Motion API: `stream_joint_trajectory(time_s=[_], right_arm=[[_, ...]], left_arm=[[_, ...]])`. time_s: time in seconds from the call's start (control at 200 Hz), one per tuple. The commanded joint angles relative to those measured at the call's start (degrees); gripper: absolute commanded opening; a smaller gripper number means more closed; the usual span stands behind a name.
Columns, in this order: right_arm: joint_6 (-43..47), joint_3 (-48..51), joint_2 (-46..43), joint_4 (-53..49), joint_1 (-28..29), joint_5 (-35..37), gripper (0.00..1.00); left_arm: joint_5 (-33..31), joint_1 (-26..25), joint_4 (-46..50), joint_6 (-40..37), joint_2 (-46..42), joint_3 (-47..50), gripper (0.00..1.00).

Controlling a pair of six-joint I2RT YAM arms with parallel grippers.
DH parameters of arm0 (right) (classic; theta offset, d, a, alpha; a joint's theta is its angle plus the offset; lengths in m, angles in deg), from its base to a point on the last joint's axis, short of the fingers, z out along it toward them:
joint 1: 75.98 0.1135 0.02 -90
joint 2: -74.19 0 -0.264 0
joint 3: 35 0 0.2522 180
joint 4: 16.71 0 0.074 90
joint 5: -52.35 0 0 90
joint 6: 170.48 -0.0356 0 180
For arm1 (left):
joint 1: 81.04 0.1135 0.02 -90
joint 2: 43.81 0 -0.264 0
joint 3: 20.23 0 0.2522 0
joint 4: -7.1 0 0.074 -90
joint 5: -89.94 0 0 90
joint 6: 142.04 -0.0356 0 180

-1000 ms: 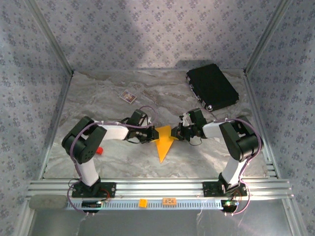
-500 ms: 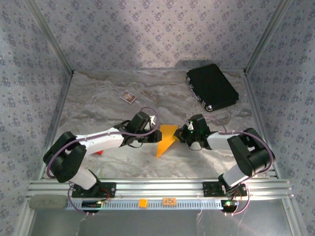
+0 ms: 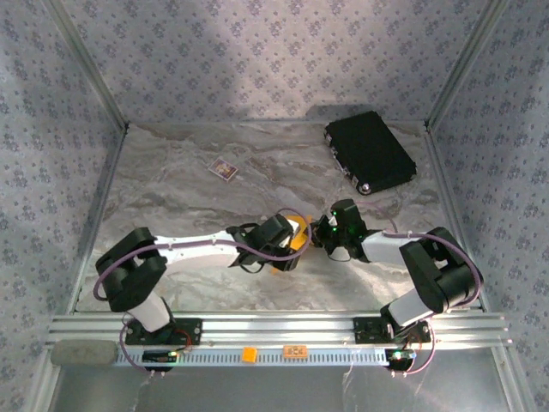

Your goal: Fold a paper plane with a square sheet of paper (pick it up from the middle)

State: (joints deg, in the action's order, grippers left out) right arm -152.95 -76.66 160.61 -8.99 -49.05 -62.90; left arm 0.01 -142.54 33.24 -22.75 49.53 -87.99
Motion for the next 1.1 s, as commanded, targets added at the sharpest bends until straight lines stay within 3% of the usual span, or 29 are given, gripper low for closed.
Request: stream_joint_trajectory(time_s=[0.0, 0.12, 0.295, 0.815, 1.094], right_arm=[[-1.1, -0.8, 0.6, 0.3, 0.4, -0.1, 0.02], [-1.6, -0.8, 0.5, 0.3, 0.4, 0.0, 0.02], [-2.0, -1.1, 0.4, 0.3, 0.3, -0.1, 0.02], [-2.9, -1.2, -0.2, 1.1, 0.2, -0.5, 0.02], [-3.0, -1.2, -0.3, 0.9, 0.2, -0.4, 0.02]], left_arm=[[-8.6, -2.3, 5.9, -2.5, 2.8, -3.6, 0.47], [-14.7, -4.1, 8.4, -2.2, 4.8, -5.4, 0.47], [-18.4, -5.8, 9.9, -2.5, 6.4, -6.4, 0.46], [-22.7, -7.9, 10.6, -2.3, 9.4, -7.2, 0.4], [-24.1, -8.0, 10.6, -1.8, 8.9, -6.9, 0.28]])
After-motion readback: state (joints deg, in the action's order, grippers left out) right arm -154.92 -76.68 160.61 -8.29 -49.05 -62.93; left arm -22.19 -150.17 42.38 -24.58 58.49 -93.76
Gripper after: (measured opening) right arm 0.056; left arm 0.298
